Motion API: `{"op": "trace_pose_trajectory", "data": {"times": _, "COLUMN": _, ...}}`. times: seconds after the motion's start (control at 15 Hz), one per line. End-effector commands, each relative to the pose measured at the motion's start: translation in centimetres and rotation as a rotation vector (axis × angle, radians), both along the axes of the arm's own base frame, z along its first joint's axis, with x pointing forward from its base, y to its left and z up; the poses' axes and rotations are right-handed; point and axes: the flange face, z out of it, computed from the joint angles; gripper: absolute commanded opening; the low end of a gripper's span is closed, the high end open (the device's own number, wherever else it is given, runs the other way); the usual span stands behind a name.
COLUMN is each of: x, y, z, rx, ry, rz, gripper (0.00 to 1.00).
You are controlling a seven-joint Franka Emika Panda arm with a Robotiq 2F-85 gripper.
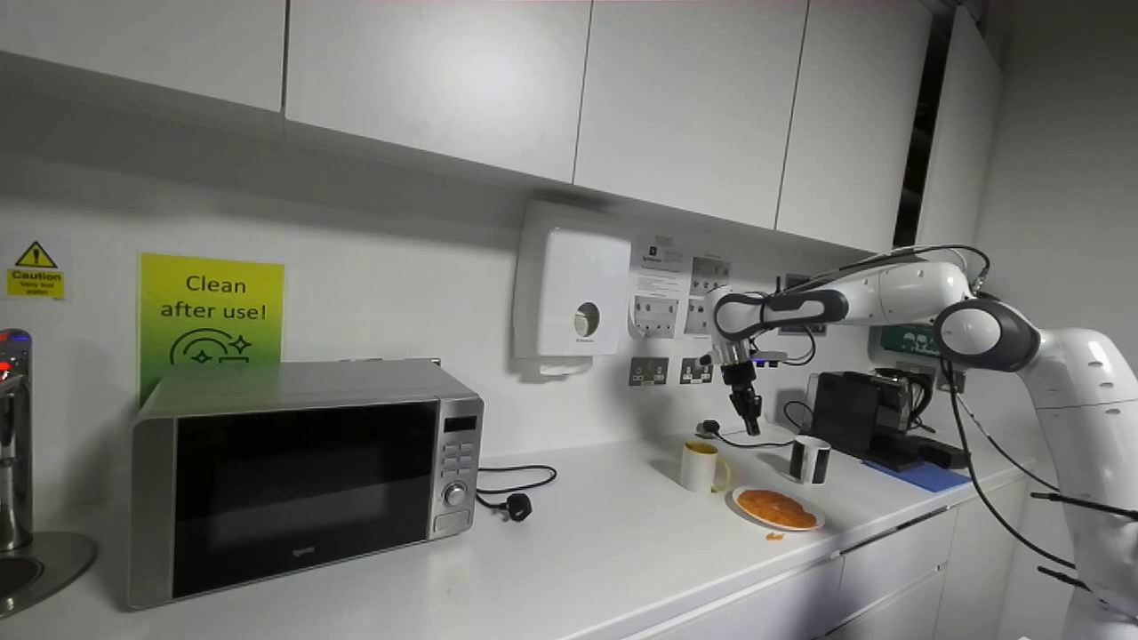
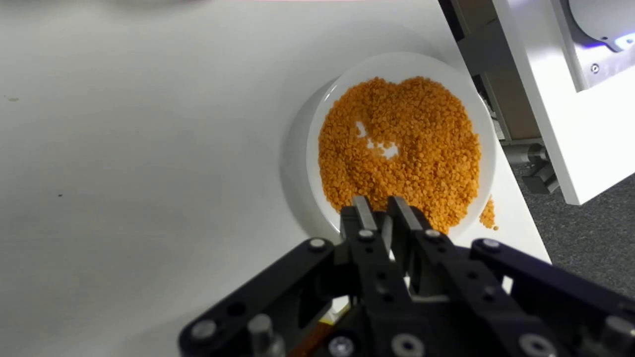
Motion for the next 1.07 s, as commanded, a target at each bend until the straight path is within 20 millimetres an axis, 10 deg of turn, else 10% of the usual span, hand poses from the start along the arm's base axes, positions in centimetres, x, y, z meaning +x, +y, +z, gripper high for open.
{"op": "trace_pose_trajectory", "data": {"times": 0.0, "x": 0.5, "y": -0.9, "z": 0.9, "rx": 0.045, "ry": 0.038, "rz": -0.017, "gripper": 0.03}}
{"op": "trace_pose_trajectory", "data": {"times": 1.0, "x": 1.7, "y": -1.0, "z": 0.3, "rx": 0.098, "ry": 0.098, "rz": -0.052, "gripper": 0.03}}
